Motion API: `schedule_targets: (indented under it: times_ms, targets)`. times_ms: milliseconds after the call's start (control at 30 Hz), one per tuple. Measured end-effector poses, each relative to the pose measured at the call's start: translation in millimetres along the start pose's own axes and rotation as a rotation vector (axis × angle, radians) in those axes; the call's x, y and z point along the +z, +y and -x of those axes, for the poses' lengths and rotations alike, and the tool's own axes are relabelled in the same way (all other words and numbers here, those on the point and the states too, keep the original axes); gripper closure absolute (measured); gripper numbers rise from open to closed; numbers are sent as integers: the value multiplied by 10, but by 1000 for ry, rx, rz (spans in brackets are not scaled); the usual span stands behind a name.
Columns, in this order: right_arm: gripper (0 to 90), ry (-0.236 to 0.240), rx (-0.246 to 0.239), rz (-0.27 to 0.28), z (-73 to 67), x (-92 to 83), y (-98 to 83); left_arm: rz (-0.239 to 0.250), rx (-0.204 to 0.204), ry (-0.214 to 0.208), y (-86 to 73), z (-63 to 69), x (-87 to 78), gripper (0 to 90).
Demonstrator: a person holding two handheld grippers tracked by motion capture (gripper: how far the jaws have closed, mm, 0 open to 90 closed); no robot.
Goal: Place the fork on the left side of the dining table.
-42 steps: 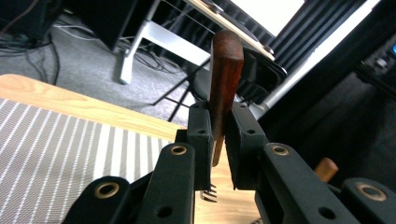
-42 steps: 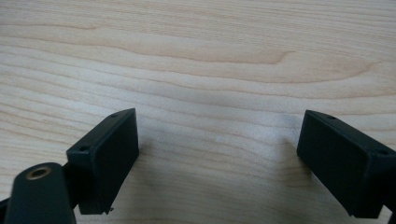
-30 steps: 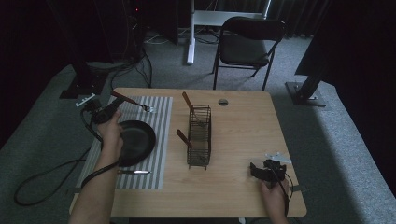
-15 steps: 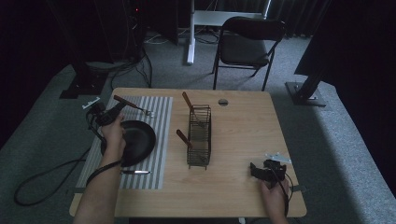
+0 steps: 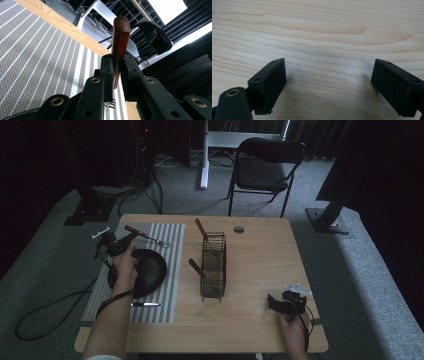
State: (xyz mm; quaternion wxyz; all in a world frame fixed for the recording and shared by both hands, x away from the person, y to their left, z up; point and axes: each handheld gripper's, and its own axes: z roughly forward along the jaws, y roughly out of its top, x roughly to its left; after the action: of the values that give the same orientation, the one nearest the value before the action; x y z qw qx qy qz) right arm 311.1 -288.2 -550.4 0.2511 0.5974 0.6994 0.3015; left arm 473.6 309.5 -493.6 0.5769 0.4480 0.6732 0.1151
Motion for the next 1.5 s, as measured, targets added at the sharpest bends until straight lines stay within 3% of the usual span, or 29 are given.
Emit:
schedule_targets:
  times_ms: [200,367,500,633,833,900,1067,1400,1500]
  targets:
    - [124,0,0,0,0,0,0,-8,-9,2,-13,-36,18,807]
    - [125,0,0,0,0,0,0,-14,-53,4,-21,-92,28,805]
    - [125,0,0,0,0,0,0,-7,-126,7,-52,-152,15,802]
    - [125,0,0,0,-1,0,0,-10,-135,35,-80,-172,16,740]
    - [125,0,0,0,-1,0,0,-56,-61,109,-49,-149,67,578]
    - [125,0,0,0,-1,0,0,-67,-59,142,-40,-142,87,577]
    - [125,0,0,0,0,0,0,-137,-3,226,-10,-123,133,558]
    - [125,0,0,0,-1,0,0,-191,39,287,-20,-173,180,513]
    - [125,0,0,1,-1,0,0,-204,81,330,-15,-161,195,513]
